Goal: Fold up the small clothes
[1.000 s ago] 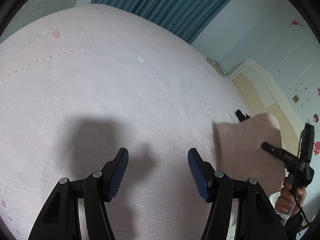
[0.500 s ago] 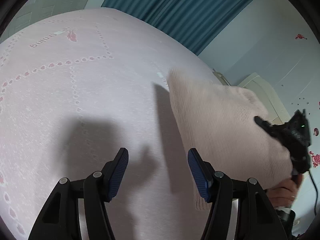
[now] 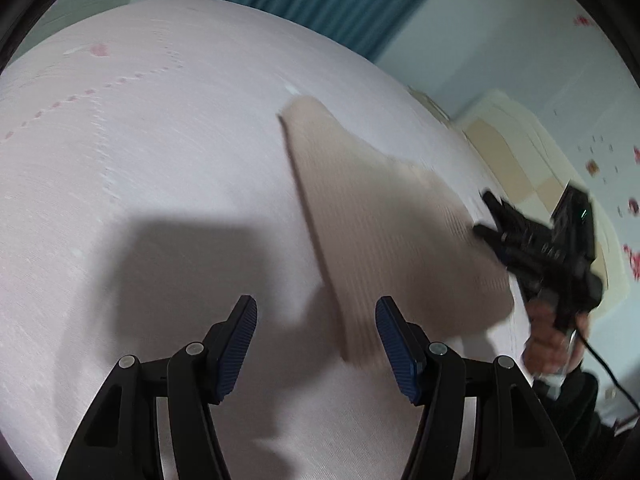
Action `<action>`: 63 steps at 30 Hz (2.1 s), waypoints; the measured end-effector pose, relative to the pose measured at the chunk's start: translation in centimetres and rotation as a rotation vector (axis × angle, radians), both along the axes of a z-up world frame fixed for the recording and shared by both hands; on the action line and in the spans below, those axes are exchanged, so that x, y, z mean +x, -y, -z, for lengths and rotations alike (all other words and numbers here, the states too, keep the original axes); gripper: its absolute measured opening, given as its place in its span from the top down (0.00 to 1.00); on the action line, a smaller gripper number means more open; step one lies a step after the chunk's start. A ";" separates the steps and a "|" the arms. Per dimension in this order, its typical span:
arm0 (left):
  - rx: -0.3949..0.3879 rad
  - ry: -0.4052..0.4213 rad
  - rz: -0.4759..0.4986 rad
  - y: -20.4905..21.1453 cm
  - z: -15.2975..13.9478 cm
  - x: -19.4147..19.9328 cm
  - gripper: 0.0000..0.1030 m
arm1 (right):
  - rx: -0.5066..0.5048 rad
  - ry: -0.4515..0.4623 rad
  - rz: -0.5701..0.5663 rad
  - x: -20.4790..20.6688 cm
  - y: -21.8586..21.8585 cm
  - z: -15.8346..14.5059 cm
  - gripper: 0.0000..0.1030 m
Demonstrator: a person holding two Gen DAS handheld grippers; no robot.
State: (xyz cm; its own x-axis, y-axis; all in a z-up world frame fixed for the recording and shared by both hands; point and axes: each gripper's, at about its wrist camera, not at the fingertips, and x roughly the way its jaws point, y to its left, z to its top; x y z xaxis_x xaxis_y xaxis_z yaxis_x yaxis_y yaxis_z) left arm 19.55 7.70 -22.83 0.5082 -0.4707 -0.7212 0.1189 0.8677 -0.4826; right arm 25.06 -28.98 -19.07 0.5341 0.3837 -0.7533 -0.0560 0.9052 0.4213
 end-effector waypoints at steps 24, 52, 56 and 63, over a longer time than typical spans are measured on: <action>0.179 0.017 0.013 4.1 1.0 0.0 0.88 | 0.016 0.078 -0.084 -3.5 -3.5 0.0 0.69; 0.126 -0.031 0.037 2.3 1.2 -0.6 0.88 | 0.001 0.007 0.009 -1.7 -2.1 4.5 0.86; 0.147 -0.012 0.026 1.7 0.7 -1.7 0.81 | 0.037 0.039 0.012 -1.8 -1.4 2.9 0.76; 0.108 0.016 -0.023 -0.8 -0.4 -2.9 0.55 | 0.023 0.029 0.035 0.2 -1.6 2.0 0.67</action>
